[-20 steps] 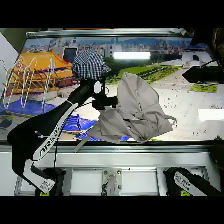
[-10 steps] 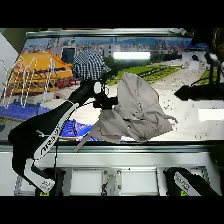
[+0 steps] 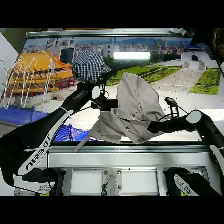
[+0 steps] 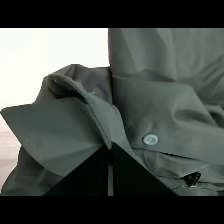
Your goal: Fold the clothes and pants, and hang the long-sleeved shirts on hangers.
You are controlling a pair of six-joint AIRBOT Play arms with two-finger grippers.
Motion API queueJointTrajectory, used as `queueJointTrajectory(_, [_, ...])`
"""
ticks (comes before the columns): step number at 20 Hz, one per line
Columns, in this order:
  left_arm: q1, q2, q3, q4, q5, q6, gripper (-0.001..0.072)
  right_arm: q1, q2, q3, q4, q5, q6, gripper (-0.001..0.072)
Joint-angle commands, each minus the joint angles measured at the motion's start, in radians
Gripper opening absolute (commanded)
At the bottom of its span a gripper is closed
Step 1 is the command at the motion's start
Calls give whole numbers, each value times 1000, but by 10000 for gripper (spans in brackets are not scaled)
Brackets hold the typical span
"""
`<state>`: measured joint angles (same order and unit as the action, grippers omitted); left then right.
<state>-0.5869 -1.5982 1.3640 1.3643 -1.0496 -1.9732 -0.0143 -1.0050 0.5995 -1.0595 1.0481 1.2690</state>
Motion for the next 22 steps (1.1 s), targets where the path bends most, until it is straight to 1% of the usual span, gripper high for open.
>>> queueJointTrajectory(1, [-3, 26, -18, 5, -3, 14, 15, 99, -45, -48, 29, -117, -1, 667])
queueJointTrajectory(2, [-3, 31, -18, 5, -3, 14, 16, 113, -51, -48, 31, -128, -13, 523])
queueJointTrajectory(3, [-3, 35, -18, 5, -5, 19, 15, 116, -50, -47, 36, -128, -44, 300])
queueJointTrajectory(4, [-2, 47, -18, 5, -10, 39, 15, 115, -44, -40, 30, -124, -59, 103])
queueJointTrajectory(5, [5, 71, -18, 5, -13, 60, 15, 110, -32, -21, 6, -113, -61, 81])
queueJointTrajectory(6, [20, 106, -14, 6, -16, 77, 15, 98, -13, 23, -23, -87, -61, 20])
queueJointTrajectory(7, [42, 143, 11, 6, -33, 92, 15, 79, 8, 87, -50, -53, -61, 19])
queueJointTrajectory(9, [95, 231, 122, 3, -67, 117, 16, 27, 52, 286, -65, 19, -61, 18])
queueJointTrajectory(10, [116, 281, 201, 2, -75, 119, 15, 3, 71, 406, -62, 52, -60, 18])
queueJointTrajectory(12, [129, 368, 373, -3, -61, 119, 16, -18, 91, 696, -56, 94, -8, 18])
queueJointTrajectory(14, [100, 438, 523, -2, 2, 138, 15, -18, 92, 956, -15, 92, 27, 18])
queueJointTrajectory(16, [39, 497, 610, 8, 116, 194, 15, -18, 92, 1151, 58, 68, 31, 17])
queueJointTrajectory(17, [12, 512, 646, 18, 164, 214, 15, -18, 92, 1219, 63, 42, 51, 18])
queueJointTrajectory(18, [-8, 516, 684, 64, 189, 214, 15, -18, 92, 1270, 61, 11, 74, 18])
queueJointTrajectory(20, [-26, 515, 721, 146, 206, 208, 14, -18, 92, 1313, 29, -27, 122, 17])
queueJointTrajectory(22, [6, 515, 676, 156, 213, 177, 15, -18, 77, 1313, -36, 3, 187, 17])
